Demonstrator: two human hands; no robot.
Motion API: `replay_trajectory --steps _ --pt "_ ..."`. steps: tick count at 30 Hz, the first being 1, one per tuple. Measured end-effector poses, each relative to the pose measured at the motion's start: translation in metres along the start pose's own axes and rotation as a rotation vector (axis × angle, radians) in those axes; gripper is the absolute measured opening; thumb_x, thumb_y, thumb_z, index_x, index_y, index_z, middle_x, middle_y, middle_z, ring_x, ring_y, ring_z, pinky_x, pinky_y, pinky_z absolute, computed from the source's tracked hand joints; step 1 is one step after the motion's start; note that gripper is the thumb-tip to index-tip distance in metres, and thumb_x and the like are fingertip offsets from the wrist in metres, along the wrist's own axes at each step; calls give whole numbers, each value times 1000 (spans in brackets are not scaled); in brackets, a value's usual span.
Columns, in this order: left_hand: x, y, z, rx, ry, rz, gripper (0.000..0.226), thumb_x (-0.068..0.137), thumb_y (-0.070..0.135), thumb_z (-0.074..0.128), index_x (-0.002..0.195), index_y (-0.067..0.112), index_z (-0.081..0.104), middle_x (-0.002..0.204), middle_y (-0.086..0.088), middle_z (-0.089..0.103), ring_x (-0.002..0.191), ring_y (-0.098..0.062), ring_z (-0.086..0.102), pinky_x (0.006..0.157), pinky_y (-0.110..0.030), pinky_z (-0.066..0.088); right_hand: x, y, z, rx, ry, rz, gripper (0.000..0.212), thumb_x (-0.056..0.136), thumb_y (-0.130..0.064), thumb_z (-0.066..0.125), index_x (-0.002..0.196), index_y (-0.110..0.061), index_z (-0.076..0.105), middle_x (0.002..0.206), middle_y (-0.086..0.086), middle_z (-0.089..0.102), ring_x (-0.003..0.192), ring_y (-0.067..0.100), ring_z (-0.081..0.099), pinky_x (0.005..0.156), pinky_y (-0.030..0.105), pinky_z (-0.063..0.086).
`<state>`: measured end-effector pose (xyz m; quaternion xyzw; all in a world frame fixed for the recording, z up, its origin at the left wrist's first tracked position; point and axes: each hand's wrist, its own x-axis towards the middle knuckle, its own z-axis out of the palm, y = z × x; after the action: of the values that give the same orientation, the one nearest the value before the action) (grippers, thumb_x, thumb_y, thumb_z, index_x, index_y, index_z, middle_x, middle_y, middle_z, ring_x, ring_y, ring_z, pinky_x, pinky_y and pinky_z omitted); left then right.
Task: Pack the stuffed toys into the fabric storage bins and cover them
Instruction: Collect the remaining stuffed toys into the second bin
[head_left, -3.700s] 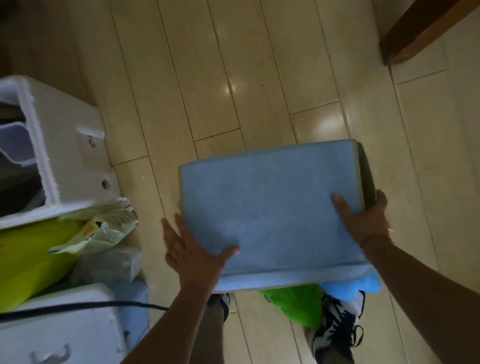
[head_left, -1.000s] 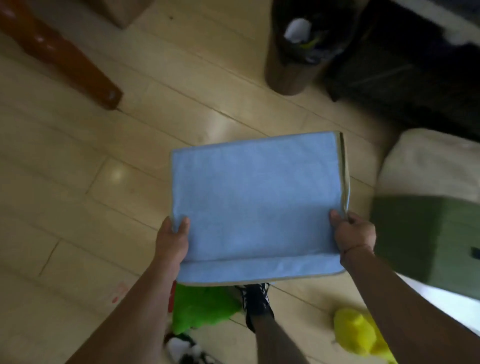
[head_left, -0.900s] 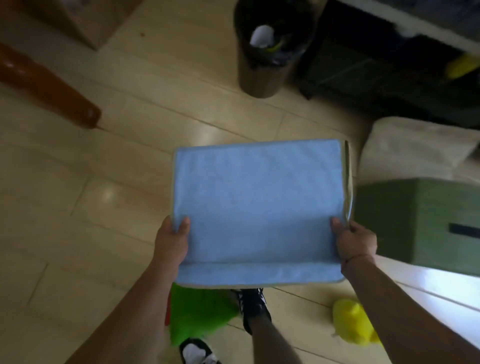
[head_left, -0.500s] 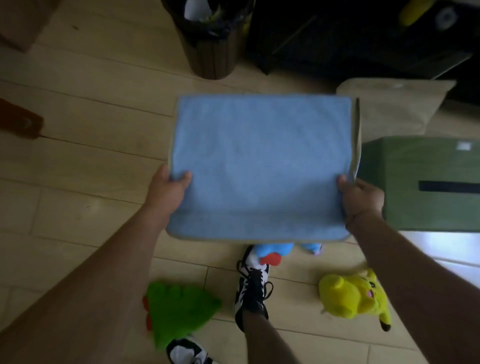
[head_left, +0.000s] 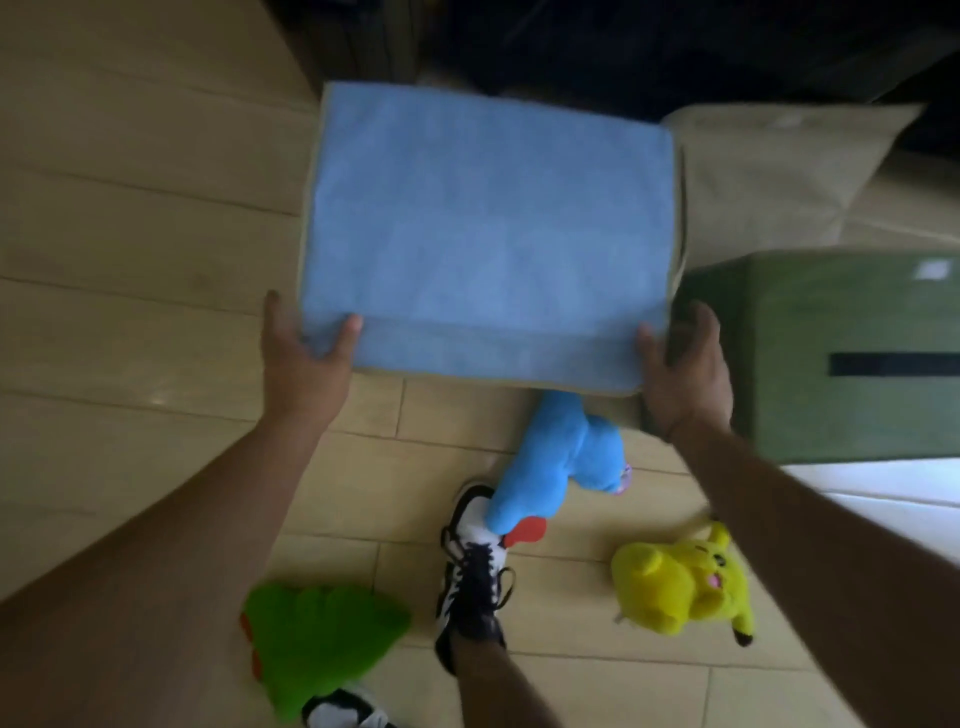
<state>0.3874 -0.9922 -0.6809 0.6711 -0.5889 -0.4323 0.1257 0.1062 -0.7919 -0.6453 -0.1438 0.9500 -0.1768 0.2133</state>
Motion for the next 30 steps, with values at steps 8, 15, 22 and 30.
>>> replay_trajectory --steps 8,15,22,30 --pt "48 -92 24 141 131 18 94 76 88 35 147 26 39 145 -6 48 132 -26 48 112 -41 35 46 83 -59 -469 -197 263 118 69 -51 76 143 -48 -16 156 -1 -24 143 40 -17 100 75 25" --pt "-65 29 47 33 254 463 85 89 47 59 152 9 16 155 -21 21 144 -36 23 118 -48 21 17 117 -45 -273 -92 212 103 86 -1 56 146 -42 -17 156 3 -28 143 42 -17 106 64 26" --pt "-144 74 73 198 22 673 80 87 51 48 150 9 22 157 -20 22 145 -33 19 115 -51 18 -66 171 -53 -125 -134 255 111 75 -30 73 151 -28 -7 155 11 -29 145 42 -2 117 50 20" --pt "-257 87 109 268 -367 498 71 84 56 41 144 19 40 145 -7 47 133 -27 42 110 -44 33 -94 193 -106 -144 -319 46 121 71 -21 80 150 -22 -11 158 15 -14 147 34 10 99 36 42"
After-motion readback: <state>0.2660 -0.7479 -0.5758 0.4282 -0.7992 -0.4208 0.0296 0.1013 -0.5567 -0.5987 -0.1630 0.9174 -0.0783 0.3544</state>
